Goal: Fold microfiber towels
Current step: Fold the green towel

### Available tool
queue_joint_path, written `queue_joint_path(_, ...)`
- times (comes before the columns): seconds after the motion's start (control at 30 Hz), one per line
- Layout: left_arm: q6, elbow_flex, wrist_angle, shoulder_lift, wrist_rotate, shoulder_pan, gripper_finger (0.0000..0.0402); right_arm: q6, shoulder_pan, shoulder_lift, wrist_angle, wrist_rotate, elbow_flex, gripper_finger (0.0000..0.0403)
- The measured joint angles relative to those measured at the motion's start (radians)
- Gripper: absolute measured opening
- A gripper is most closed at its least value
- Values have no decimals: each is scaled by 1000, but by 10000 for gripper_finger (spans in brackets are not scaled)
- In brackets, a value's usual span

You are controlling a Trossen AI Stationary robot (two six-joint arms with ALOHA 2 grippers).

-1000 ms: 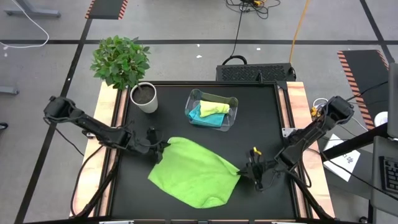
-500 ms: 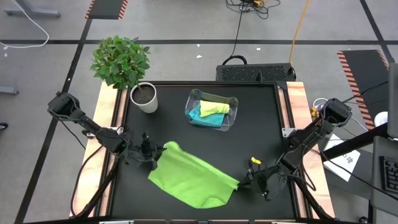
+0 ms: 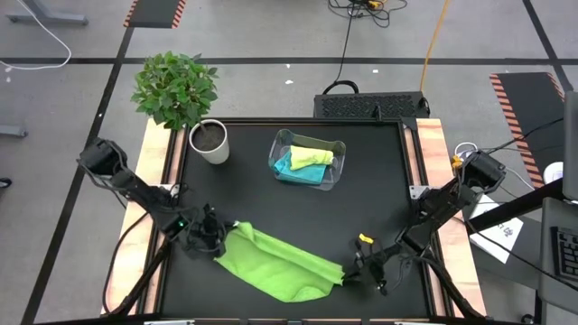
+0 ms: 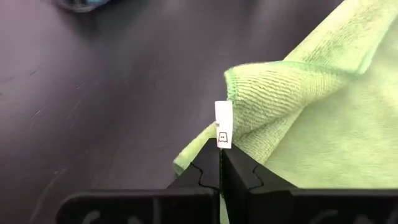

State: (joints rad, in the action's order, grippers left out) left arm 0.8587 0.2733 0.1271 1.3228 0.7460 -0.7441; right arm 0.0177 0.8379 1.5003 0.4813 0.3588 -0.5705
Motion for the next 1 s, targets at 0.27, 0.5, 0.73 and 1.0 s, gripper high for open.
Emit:
queue_joint_path(0.27,-6,33,-15,-1,71,-90,2,8,2,4,51,-55,0,0)
queue_joint_path(0.5,192,35,-149,-1,96,-174,2,43,-2,72,127,-142,0,0)
queue_joint_path(0.73,252,35,-152,-1,98,-230,2,60,-3,177,271,-241,-1,0)
queue_joint_path(1.0,275,35,-159,-1,31,-246,3,101,-3,297,294,-280,-70,0)
